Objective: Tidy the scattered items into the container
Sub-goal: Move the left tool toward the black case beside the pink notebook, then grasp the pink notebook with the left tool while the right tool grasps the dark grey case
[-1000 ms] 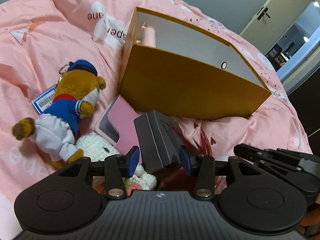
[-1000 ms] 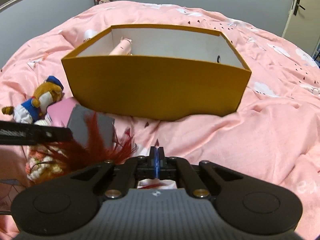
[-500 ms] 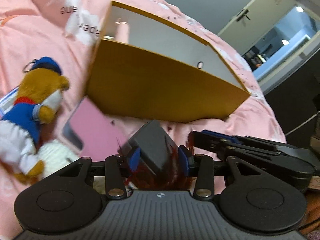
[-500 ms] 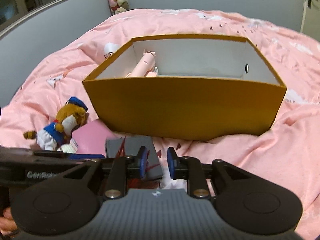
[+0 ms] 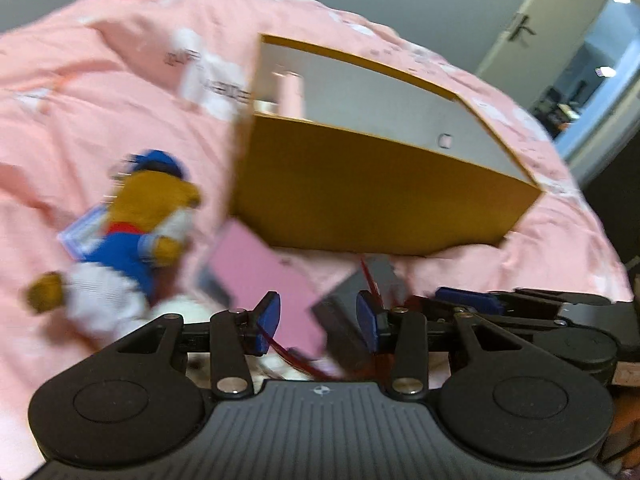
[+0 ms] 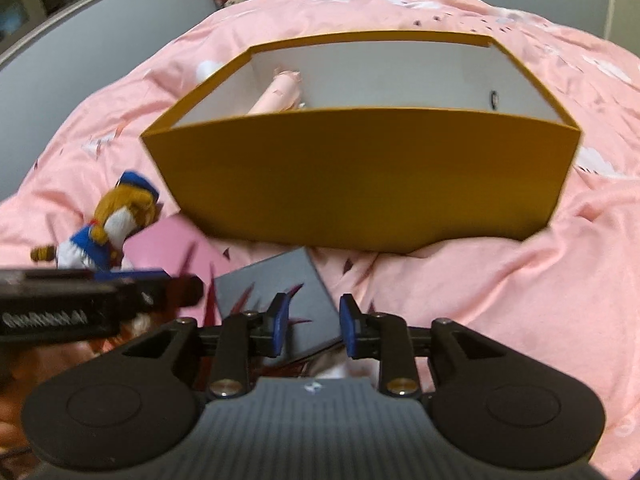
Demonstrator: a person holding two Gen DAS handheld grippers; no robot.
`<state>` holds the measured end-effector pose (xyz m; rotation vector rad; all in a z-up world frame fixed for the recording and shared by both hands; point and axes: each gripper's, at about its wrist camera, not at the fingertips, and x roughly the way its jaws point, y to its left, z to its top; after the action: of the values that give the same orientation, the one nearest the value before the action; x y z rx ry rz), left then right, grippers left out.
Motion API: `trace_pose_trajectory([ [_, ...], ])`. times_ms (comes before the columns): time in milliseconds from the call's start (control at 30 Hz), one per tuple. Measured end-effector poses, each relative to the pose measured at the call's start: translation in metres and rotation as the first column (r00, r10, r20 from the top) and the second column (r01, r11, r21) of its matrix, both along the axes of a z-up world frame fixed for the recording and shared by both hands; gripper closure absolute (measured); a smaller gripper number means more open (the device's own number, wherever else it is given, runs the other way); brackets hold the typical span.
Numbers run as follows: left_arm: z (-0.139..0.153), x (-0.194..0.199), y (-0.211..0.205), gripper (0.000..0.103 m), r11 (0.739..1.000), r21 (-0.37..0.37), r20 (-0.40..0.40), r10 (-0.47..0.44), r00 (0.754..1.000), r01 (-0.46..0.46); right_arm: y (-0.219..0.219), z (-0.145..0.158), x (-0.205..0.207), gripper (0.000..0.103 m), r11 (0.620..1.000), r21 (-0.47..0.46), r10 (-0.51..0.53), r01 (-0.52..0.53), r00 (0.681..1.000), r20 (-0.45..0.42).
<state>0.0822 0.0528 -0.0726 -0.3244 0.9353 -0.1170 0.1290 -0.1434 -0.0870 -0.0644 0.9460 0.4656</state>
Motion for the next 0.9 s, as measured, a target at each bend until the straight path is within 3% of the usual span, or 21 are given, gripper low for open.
trace_pose_trajectory([
  [67,0.003,-0.006,0.005,0.051,0.998,0.038,-0.014,0.047,0.999,-0.047,0.01,0.0,-0.003,0.061,0.999,-0.019,0.041,-0.041,0.999,0.025],
  [133,0.003,-0.011,0.012,0.051,0.997,0.031,-0.024,0.076,0.997,-0.076,0.021,0.001,-0.008,0.056,0.994,-0.047,0.096,-0.094,0.994,0.057],
  [333,0.0,-0.006,0.021,0.051,0.992,0.021,-0.041,0.123,0.992,-0.122,0.041,-0.003,-0.019,0.054,0.975,-0.115,0.198,-0.189,0.977,0.075],
  [800,-0.026,0.028,0.037,0.051,0.964,0.073,-0.134,0.264,0.955,-0.256,0.043,-0.009,-0.014,0.047,0.971,-0.127,0.213,-0.203,0.975,0.07],
  [900,-0.031,0.035,0.036,0.041,0.964,0.086,-0.15,0.263,0.953,-0.252,0.043,-0.011,-0.014,0.047,0.972,-0.127,0.21,-0.2,0.975,0.067],
])
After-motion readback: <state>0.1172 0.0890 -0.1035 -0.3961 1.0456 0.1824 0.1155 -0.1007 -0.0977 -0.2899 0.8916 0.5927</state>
